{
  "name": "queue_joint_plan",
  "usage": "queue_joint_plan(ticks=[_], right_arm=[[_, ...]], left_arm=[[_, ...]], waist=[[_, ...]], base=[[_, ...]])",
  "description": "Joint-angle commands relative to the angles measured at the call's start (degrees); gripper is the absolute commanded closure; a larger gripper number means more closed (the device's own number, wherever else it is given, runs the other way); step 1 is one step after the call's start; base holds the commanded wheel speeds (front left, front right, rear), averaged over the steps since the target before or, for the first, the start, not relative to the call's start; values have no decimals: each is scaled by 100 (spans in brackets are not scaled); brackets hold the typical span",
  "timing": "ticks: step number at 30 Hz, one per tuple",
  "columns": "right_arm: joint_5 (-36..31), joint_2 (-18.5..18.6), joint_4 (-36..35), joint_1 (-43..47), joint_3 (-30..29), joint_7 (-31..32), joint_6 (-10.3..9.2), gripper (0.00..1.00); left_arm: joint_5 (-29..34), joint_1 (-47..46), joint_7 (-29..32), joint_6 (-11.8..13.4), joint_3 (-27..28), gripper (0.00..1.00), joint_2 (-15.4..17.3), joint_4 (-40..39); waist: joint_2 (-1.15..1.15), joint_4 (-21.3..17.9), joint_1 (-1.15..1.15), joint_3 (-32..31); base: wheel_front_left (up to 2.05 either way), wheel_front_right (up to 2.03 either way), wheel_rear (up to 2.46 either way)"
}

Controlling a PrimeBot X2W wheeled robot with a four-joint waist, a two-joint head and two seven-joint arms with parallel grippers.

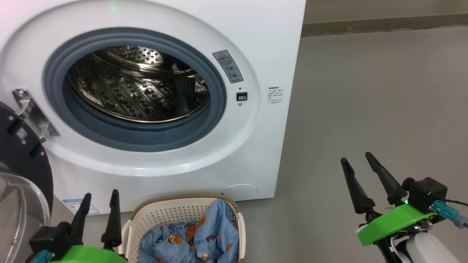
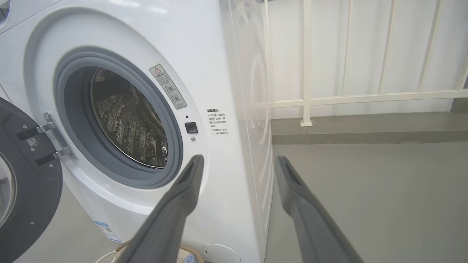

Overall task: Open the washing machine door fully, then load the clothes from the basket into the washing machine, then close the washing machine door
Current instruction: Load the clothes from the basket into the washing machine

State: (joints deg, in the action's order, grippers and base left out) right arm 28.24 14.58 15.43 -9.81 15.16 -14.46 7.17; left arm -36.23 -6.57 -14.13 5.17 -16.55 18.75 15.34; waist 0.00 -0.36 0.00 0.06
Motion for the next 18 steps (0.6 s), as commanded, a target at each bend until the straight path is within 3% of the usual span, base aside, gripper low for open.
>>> queue_joint_plan(ticks=[1, 18], right_arm=[[24, 95, -114, -105, 115, -54, 32, 0], [16, 67, -117, -163, 92, -54, 32, 0]], left_arm=[[37, -156, -69, 5, 200, 0, 118, -110], [-1, -293, -72, -87, 146, 0, 123, -40]], waist=[[0, -2, 0, 5], [0, -86, 0, 401]], base=[[0, 0, 0], [0, 0, 0]])
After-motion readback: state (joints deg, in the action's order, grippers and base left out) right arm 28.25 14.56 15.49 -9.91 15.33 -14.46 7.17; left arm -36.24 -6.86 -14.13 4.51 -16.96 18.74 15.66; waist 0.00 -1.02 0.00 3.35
